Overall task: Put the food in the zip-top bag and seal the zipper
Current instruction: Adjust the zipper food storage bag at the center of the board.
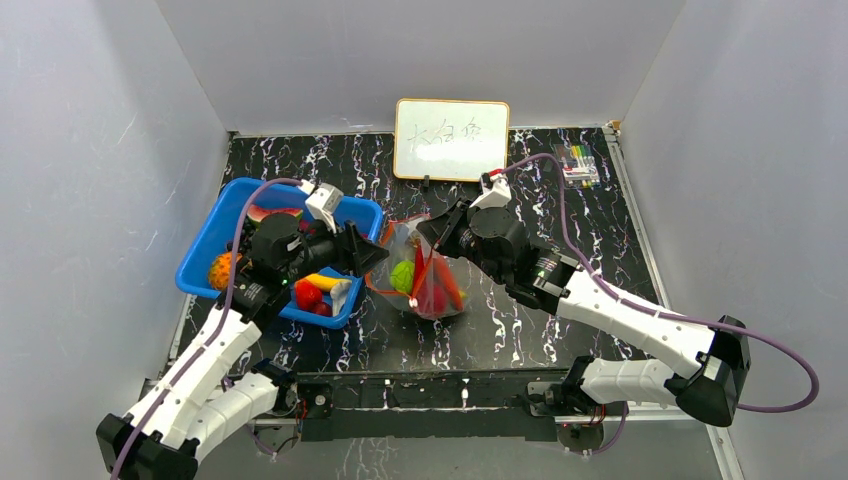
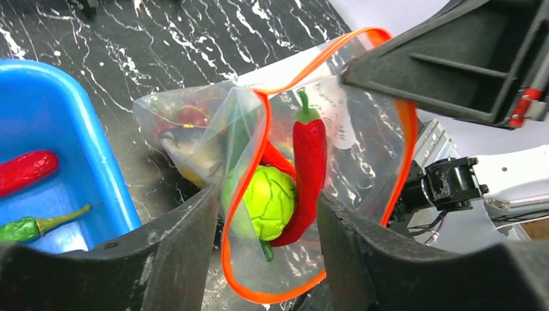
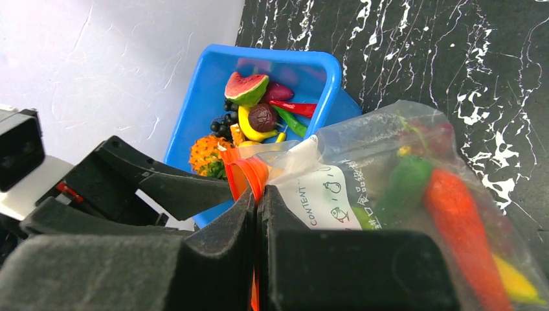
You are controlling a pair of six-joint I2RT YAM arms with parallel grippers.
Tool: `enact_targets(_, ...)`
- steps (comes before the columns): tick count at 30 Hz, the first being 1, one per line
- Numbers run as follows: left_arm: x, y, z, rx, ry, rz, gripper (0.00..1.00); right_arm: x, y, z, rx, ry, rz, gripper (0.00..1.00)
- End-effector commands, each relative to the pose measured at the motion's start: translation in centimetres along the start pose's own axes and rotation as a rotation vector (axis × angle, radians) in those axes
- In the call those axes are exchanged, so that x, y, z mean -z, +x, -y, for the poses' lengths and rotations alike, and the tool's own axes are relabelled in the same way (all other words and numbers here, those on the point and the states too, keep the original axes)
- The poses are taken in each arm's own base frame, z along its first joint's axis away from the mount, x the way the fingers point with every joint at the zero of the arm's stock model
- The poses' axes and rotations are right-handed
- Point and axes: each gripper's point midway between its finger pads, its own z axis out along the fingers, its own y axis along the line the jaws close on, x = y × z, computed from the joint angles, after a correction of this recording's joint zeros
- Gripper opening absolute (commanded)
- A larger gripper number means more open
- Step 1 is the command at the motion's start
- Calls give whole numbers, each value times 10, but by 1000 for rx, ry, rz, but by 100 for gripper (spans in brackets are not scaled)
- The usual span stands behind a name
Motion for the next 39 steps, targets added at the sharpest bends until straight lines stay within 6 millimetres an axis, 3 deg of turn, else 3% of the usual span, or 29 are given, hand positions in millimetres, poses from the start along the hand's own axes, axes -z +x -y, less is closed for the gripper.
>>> enact_targets(1,-4,12,-5,6,-3,-43,51,10,-33,-30,-39,-89,100,0)
enact_targets(7,-7,16,-7,-2,1,-59,33,10,-33,-29,-37,-87,99,0)
enact_targets(13,-8,16,-3,-14,29,-50,0,8,-30,-30,-39,-90,90,0)
enact_targets(20,-8,13,6,-1,71,-47,0,5,-24,-26,-23,-85,76,0)
enact_targets(27,-10,-21,11,195,27,72,0,0,-1,-3,224,-34,-22,0)
enact_targets(30,-16,-26,3,299,-19,108,0,-4,10,2,357,-29,-95,6)
enact_targets(34,-25,-27,-4,349,-45,109,0,-3,15,-7,460,-74,-162,15)
enact_targets(39,-26,-33,-14,383,-95,155,0,10,6,-4,543,-61,-167,38)
